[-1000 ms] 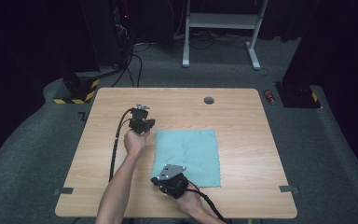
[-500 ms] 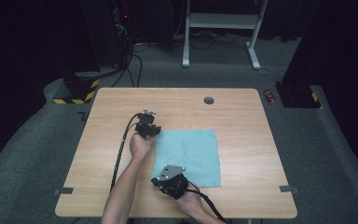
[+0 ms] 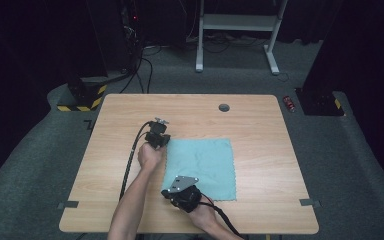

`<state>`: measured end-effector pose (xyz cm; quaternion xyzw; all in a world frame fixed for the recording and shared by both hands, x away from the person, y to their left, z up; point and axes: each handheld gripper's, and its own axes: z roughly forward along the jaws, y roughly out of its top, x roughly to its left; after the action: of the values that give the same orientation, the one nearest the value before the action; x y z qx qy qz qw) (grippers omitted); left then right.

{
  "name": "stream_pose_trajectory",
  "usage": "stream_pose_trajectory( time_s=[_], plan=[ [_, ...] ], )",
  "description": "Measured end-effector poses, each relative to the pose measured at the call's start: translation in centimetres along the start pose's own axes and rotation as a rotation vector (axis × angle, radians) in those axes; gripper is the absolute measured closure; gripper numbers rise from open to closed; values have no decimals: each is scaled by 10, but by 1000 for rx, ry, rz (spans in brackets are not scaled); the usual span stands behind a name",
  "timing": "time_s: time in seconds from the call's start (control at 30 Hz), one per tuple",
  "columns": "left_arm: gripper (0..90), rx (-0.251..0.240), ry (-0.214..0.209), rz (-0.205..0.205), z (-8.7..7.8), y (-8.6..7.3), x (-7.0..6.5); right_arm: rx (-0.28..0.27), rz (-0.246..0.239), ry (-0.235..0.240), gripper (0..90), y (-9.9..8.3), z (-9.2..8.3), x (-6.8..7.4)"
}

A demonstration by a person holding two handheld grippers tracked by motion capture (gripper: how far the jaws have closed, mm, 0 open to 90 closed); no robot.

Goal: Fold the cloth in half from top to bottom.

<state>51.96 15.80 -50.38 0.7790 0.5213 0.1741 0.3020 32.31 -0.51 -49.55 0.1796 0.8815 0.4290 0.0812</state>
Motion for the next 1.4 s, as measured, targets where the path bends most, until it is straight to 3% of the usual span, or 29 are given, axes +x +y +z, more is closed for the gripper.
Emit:
stream_pose_trajectory(
  time_s=[0.27,0.63,0.87,1.4],
  plan=[
    [900,-35,2,2,-21,12,7,-20,0,12,900,7,-1,2],
    [900,-76,-1,-23,-41,16,15,-74,1,17,900,16,-12,3],
    [900,-80,-32,-19,-32,20,0,-95,21,-14,900,5,-29,-4],
    [900,-87,-107,28,-6,35,-46,-87,96,-101,900,-45,-61,-18]
  ],
)
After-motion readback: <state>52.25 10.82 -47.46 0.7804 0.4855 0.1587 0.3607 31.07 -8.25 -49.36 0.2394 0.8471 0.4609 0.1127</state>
